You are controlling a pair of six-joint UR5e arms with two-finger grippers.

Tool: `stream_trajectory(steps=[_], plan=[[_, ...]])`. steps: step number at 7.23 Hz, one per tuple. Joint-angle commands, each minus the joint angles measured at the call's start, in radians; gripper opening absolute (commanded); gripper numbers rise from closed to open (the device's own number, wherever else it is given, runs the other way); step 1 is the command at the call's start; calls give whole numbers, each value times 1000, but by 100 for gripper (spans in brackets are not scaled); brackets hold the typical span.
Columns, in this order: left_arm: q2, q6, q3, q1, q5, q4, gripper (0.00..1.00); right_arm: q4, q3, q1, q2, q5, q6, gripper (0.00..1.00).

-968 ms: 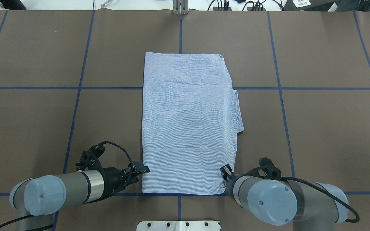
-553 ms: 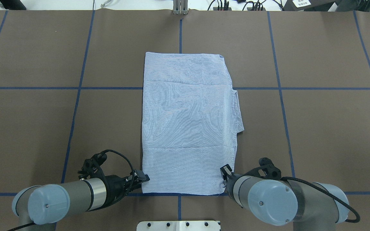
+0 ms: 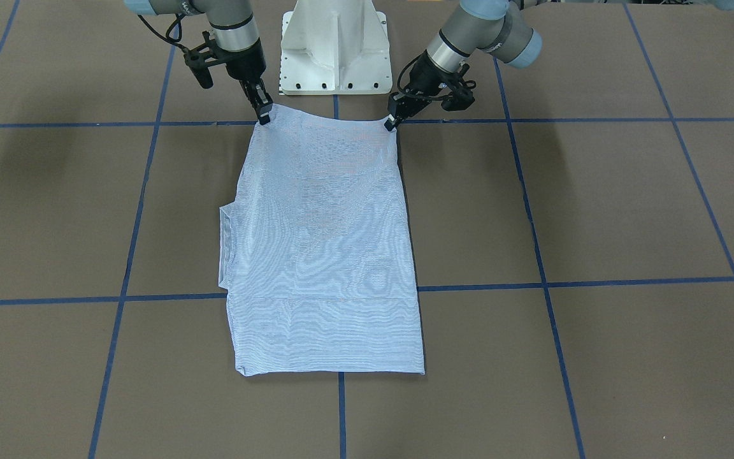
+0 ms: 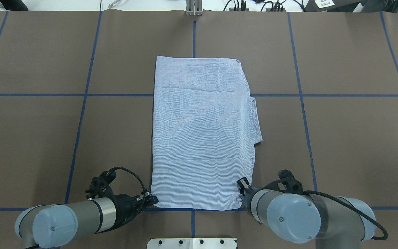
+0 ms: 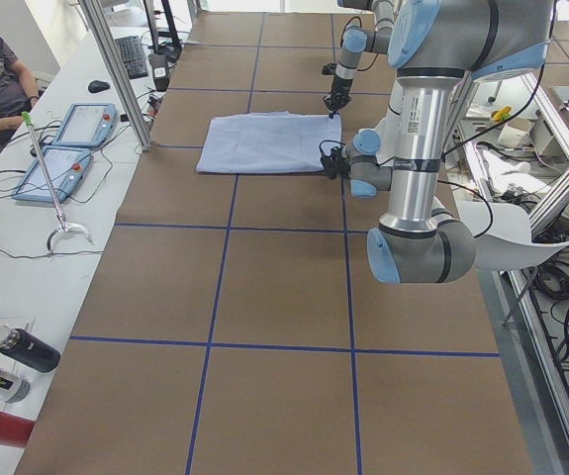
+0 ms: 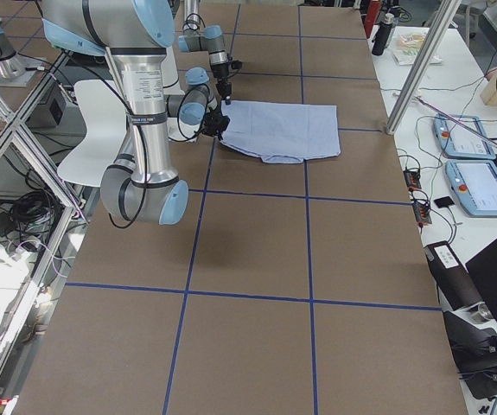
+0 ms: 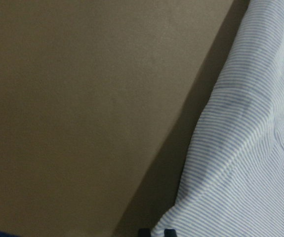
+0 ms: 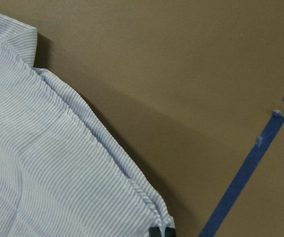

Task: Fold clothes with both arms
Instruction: 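Move the left gripper to the near corner and grasp both near corners, then lift the near edge with both grippers and fold it toward the far edge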

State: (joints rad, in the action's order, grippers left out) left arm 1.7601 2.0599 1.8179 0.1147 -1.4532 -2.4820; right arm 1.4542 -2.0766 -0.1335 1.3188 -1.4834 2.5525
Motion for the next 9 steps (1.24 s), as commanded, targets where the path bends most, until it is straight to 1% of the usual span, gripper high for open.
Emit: stream_trajectory(steps=[1, 2, 3, 4, 5, 6, 7, 8, 9], plan=[[-4, -1, 29, 3, -9, 0, 0, 2, -13, -3, 2, 2, 0, 0], [-23, -3, 113, 13, -80, 0, 0, 21, -75, -20, 14, 3, 0, 0], [-72, -1, 212, 26, -132, 20, 0, 78, -148, -50, 16, 3, 0, 0], [-67, -3, 243, 86, -165, 49, 0, 119, -175, -98, 1, -1, 0, 0], [-23, -7, 239, 200, -246, 76, 0, 124, -168, -153, -39, -24, -9, 0], [48, -15, 219, 317, -350, 137, 0, 124, -117, -252, -94, -117, -62, 0], [150, -20, 157, 414, -425, 217, 0, 124, -44, -369, -140, -234, -146, 0], [245, -68, 70, 489, -468, 271, 0, 121, 83, -452, -212, -283, -217, 0], [260, -113, 31, 529, -483, 279, 0, 114, 178, -492, -270, -288, -245, 0]])
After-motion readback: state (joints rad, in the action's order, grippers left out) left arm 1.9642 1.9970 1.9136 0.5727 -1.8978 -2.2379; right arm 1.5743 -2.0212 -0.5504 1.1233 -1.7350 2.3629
